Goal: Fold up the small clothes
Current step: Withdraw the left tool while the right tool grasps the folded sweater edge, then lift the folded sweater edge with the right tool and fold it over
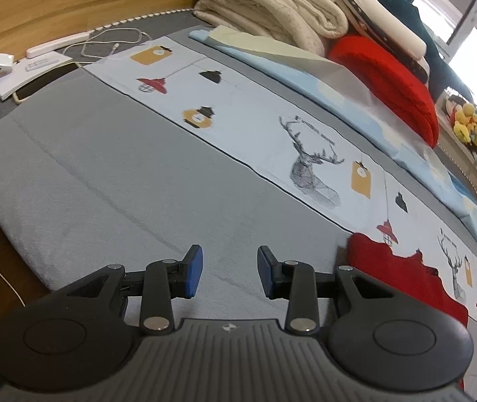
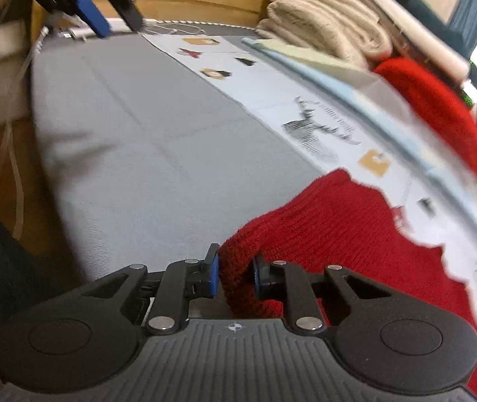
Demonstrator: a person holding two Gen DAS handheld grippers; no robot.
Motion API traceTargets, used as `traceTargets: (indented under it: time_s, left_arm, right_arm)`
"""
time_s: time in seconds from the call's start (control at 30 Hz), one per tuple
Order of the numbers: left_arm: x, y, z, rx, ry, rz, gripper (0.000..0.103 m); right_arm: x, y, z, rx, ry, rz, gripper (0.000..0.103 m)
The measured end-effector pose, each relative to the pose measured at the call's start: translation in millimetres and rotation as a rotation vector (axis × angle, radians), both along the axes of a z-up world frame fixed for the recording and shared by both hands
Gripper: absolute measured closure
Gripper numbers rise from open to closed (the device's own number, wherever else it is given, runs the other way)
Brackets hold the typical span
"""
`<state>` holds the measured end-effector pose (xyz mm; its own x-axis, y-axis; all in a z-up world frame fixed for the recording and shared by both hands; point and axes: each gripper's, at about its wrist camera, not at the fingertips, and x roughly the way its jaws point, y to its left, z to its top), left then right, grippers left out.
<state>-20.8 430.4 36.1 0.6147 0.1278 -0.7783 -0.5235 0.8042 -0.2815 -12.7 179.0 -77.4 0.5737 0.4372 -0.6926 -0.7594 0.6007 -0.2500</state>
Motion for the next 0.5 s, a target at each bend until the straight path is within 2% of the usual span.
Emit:
traceTargets:
  time_s: [0.1,0.23,0.33,0.4,0.5]
  left_arm:
    - [12.1,-19.7,2.7,0.007,0.004,-0.031,0.063]
    - [33.2,-54.1,9.2,0.014,-0.006,-0.087,0.063]
    - [53.2,-87.3,14.5,0.022,-0.019,-0.152,0.063]
    - [67.4,-112.4,17.0,0.024,-0.026,-0.198,0.063]
    - [89.4,-152.1,18.9,0.030,-0.035,-0.270,0.063]
  right_arm:
    - [9.8,-12.2,17.4,0.090,0.055,-0.063,0.085]
    - [34.1,-69.2,73.2,0.329,0.104,-0.231,0.085]
    - [50.3,-153.3,112.8,0.538,0.115,-0.412,0.085]
    - [52.1,-215.2,125.9,0.628,0.096,-0.533,0.085]
    - [46.3,-310.3,122.6,0.737,0.085,-0.747,0.085]
